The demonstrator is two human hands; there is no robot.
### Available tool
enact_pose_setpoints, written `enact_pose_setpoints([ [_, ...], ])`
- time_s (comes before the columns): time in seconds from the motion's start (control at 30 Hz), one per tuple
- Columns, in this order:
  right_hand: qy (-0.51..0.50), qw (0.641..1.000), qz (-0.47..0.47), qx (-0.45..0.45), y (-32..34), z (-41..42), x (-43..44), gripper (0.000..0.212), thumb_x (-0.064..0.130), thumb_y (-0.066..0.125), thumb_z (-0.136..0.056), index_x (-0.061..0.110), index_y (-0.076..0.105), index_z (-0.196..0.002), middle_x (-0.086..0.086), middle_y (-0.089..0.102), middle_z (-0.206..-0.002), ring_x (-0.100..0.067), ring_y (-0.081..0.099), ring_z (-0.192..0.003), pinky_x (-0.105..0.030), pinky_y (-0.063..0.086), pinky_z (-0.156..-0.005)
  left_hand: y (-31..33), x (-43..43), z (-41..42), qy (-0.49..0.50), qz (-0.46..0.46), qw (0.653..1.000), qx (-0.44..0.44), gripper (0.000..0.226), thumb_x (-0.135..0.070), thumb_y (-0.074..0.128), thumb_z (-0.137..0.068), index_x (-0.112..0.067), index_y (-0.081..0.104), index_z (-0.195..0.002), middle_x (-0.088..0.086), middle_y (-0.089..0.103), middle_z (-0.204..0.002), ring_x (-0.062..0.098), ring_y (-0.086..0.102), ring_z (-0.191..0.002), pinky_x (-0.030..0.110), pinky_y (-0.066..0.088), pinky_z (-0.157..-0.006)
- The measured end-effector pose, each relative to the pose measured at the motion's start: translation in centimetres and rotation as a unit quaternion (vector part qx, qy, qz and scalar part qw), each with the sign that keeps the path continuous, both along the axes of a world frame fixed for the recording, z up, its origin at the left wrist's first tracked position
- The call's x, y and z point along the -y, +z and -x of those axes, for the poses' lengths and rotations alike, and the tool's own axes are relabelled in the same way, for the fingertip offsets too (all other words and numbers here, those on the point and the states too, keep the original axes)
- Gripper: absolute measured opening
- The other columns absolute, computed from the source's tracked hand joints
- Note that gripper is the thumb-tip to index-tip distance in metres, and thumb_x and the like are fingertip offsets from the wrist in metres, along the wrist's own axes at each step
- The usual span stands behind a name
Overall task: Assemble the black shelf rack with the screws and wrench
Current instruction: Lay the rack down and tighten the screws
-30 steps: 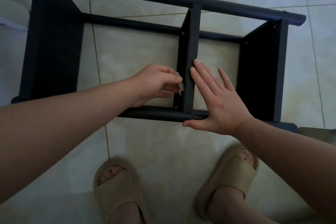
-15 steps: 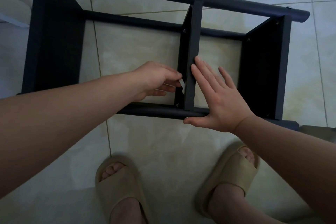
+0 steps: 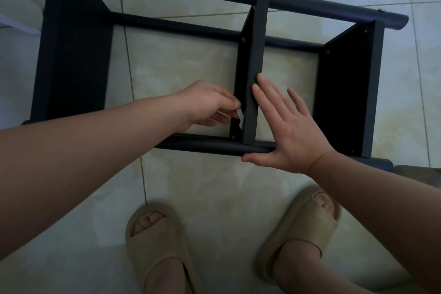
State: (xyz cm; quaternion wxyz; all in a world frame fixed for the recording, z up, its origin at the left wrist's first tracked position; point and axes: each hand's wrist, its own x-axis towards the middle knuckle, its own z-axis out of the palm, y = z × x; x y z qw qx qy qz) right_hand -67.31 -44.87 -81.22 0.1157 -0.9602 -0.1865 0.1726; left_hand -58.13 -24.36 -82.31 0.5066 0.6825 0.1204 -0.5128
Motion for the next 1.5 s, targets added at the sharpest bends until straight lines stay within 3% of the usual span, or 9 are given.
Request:
enact_pose_setpoints([
  [0.27, 0.000, 1.000, -0.004, -0.004, 0.1, 0.0, 0.0, 0.122, 0.087, 0.045, -0.077, 0.009, 0.006, -0.163, -0.005, -0.004, -0.171, -0.022, 0.001, -0.158, -0.056, 0.014, -0.124, 0.1, 0.5, 0.2, 0.024, 0.019, 0.999, -0.029, 0.011, -0.028, 0.069, -0.093, -0.019, 0.071, -0.099, -0.003, 0.078, -0.085, 0.009, 0.070, -0.076, 0.028, 0.049, -0.075],
  [0.53, -0.002, 1.000, -0.009, -0.014, 0.2, -0.1, -0.1, 0.122, 0.086, 0.047, -0.076, 0.011, 0.005, -0.163, -0.004, -0.005, -0.171, -0.022, 0.004, -0.158, -0.055, 0.015, -0.124, 0.3, 0.7, 0.3, -0.050, 0.019, 0.998, -0.025, 0.015, -0.024, 0.059, -0.099, -0.014, 0.068, -0.092, -0.007, 0.075, -0.073, 0.004, 0.069, -0.070, 0.024, 0.049, -0.073],
  [1.1, -0.002, 1.000, -0.007, -0.010, 0.0, 0.0, 0.0, 0.122, 0.087, 0.047, -0.077, 0.011, 0.005, -0.163, -0.004, -0.005, -0.171, -0.022, 0.005, -0.158, -0.056, 0.016, -0.124, 0.3, -0.9, 0.6, -0.097, 0.033, 0.995, -0.003, 0.017, -0.016, 0.052, -0.103, -0.013, 0.064, -0.091, -0.006, 0.074, -0.082, 0.008, 0.065, -0.081, 0.024, 0.049, -0.075],
  [1.5, -0.002, 1.000, -0.001, -0.016, 0.1, 0.0, -0.1, 0.123, 0.086, 0.048, -0.076, 0.011, 0.003, -0.163, -0.003, -0.007, -0.171, -0.021, 0.003, -0.158, -0.055, 0.013, -0.125, 0.7, -2.1, 0.5, -0.211, 0.025, 0.976, 0.049, 0.015, -0.013, 0.054, -0.102, -0.018, 0.066, -0.093, -0.005, 0.075, -0.094, 0.001, 0.066, -0.087, 0.028, 0.049, -0.086],
])
